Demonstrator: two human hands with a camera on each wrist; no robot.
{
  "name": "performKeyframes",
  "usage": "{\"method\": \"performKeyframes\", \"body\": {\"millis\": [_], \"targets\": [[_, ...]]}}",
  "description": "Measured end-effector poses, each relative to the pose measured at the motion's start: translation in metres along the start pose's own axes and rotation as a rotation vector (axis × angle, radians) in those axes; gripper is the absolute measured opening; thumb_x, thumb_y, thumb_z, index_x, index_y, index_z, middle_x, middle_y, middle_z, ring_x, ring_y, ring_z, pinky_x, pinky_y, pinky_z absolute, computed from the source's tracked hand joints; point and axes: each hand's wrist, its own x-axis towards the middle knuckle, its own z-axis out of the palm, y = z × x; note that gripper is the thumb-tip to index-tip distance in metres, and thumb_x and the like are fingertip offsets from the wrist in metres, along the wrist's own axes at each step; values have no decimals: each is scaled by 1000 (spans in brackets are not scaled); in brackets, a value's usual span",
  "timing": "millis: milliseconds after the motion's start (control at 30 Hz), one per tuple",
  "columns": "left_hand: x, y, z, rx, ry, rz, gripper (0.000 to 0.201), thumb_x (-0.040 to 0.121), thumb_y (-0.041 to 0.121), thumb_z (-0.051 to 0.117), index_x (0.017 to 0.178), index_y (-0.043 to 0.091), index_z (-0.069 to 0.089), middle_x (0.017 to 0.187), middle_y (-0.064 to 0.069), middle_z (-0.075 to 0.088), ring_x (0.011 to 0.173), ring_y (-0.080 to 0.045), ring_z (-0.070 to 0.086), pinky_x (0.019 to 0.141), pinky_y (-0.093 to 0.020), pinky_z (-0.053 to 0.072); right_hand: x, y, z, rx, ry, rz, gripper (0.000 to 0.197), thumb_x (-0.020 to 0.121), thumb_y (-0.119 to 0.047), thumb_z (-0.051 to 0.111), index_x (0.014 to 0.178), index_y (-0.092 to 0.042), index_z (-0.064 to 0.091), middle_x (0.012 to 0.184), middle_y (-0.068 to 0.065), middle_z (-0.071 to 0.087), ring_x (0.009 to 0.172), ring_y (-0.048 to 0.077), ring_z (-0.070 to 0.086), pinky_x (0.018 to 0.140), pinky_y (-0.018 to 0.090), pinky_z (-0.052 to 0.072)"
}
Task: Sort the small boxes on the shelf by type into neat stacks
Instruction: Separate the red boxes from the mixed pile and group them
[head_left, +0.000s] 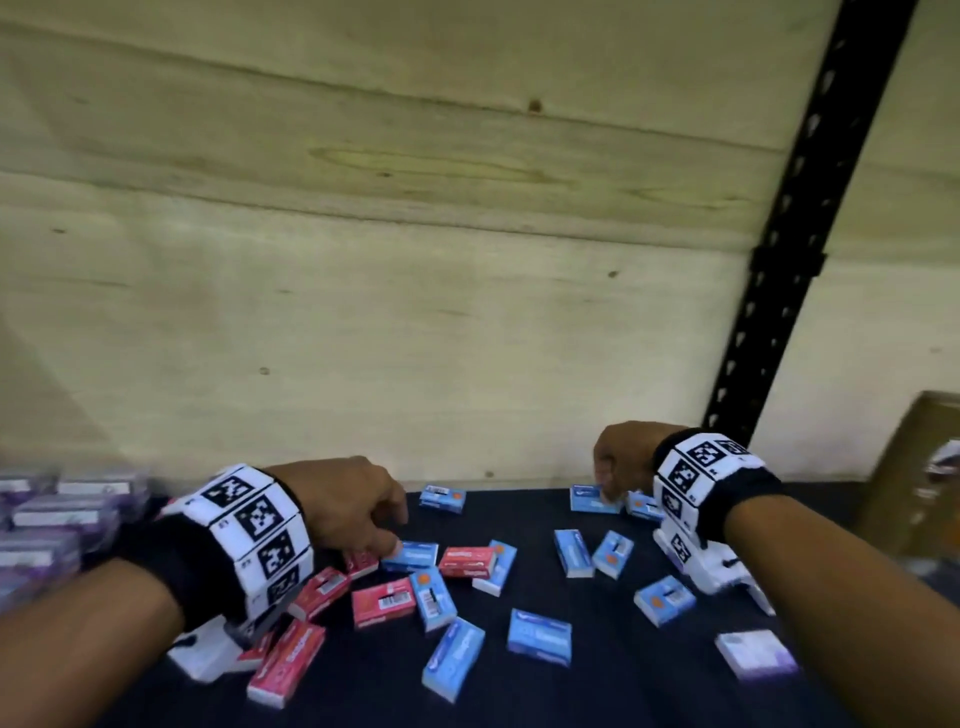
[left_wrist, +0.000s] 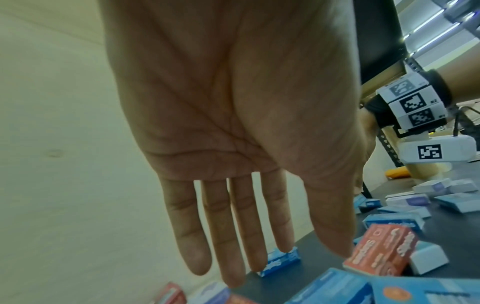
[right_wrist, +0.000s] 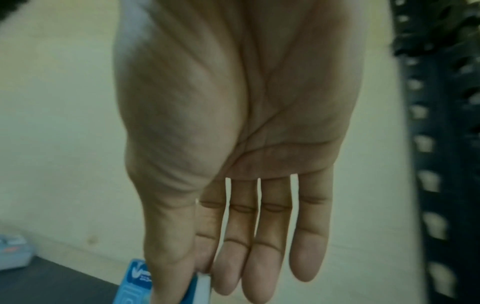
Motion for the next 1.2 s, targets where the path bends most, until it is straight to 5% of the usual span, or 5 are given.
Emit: {"method": "performKeyframes", "body": {"millis": [233, 467, 800, 1067, 1200], "targets": [[14, 24, -2, 16, -14, 78, 46, 89, 50, 63, 130, 30, 58, 126, 10, 61, 111, -11, 59, 97, -34, 49, -19, 68, 16, -119, -38, 214, 19, 91, -30, 68, 95, -11, 67, 80, -3, 58, 69, 12, 54, 60, 22, 43], [22, 36, -3, 33, -33, 79, 48, 89, 52, 62, 131, 30, 56, 127, 9, 61, 111, -11, 59, 96, -32, 49, -17, 100, 36, -28, 4, 355, 37, 86, -31, 71, 113, -5, 69, 114, 6, 68, 92, 20, 61, 73, 25, 46], [22, 32, -4, 28, -41, 58, 48, 89, 52, 61, 132, 30, 55, 127, 11, 60, 111, -8, 58, 98, -29, 48, -5, 105, 58, 42, 166, 351, 30, 92, -25, 60, 118, -11, 66, 118, 11, 66, 109, 26, 63, 83, 27, 46], [16, 8, -4, 12, -13, -20, 47, 87, 53, 63, 129, 33, 57, 125, 14, 61, 108, -7, 58, 95, -26, 47, -3, 97, 52, -15, 36, 350, 34, 91, -31, 60, 116, -10, 69, 118, 5, 68, 92, 18, 60, 88, 28, 54], [13, -6, -3, 27, -9, -71, 48, 86, 56, 62, 128, 34, 57, 125, 13, 60, 108, -8, 58, 95, -27, 47, -1, 82, 41, 124, 94, 308, 42, 92, -51, 55, 90, -10, 65, 99, 7, 69, 86, 22, 63, 80, 29, 53]]}}
